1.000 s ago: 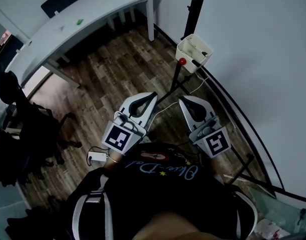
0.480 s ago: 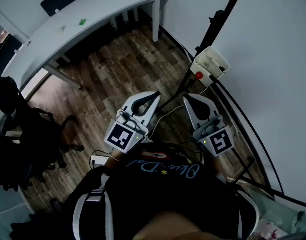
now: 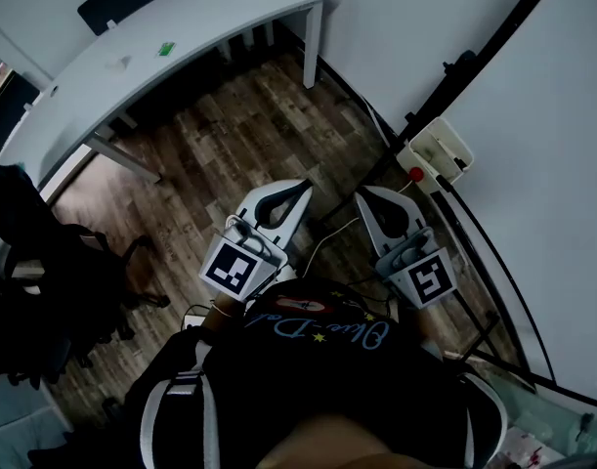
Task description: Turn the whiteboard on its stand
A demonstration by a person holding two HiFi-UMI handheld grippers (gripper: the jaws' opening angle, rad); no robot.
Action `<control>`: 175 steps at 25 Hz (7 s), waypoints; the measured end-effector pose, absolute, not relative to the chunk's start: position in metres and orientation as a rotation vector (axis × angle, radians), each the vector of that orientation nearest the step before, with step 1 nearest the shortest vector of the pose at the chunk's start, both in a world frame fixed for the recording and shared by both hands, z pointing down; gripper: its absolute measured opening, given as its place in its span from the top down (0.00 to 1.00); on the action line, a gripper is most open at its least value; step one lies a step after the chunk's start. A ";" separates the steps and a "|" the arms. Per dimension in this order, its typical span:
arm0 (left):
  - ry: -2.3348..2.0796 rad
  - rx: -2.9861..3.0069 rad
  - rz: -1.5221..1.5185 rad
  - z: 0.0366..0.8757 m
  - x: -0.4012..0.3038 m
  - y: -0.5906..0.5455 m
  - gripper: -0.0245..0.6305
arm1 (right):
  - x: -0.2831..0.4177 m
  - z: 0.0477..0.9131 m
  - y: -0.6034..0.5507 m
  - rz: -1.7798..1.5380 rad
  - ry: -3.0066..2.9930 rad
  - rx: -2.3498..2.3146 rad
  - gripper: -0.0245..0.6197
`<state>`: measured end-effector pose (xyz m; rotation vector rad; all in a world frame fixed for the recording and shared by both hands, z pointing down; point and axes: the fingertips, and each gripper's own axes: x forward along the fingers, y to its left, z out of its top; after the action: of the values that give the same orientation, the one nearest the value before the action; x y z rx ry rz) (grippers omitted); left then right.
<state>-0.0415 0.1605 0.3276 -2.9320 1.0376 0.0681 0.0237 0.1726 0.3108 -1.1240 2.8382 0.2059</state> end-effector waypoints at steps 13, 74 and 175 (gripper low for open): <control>0.964 -2.957 0.033 0.334 -0.089 0.115 0.95 | -0.012 0.313 0.121 0.176 2.810 -1.240 0.90; 0.029 -3.109 0.060 0.324 0.127 0.002 0.92 | 0.167 0.267 0.050 0.432 2.331 -2.015 0.90; -0.903 -2.953 -0.065 0.338 0.214 -0.030 0.68 | 0.194 0.281 -0.029 0.117 1.884 -2.543 0.87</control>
<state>0.2137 -0.0301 0.3376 -2.9535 -0.9032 -0.0652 0.1942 -0.0285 0.2814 -2.5428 1.8837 0.1169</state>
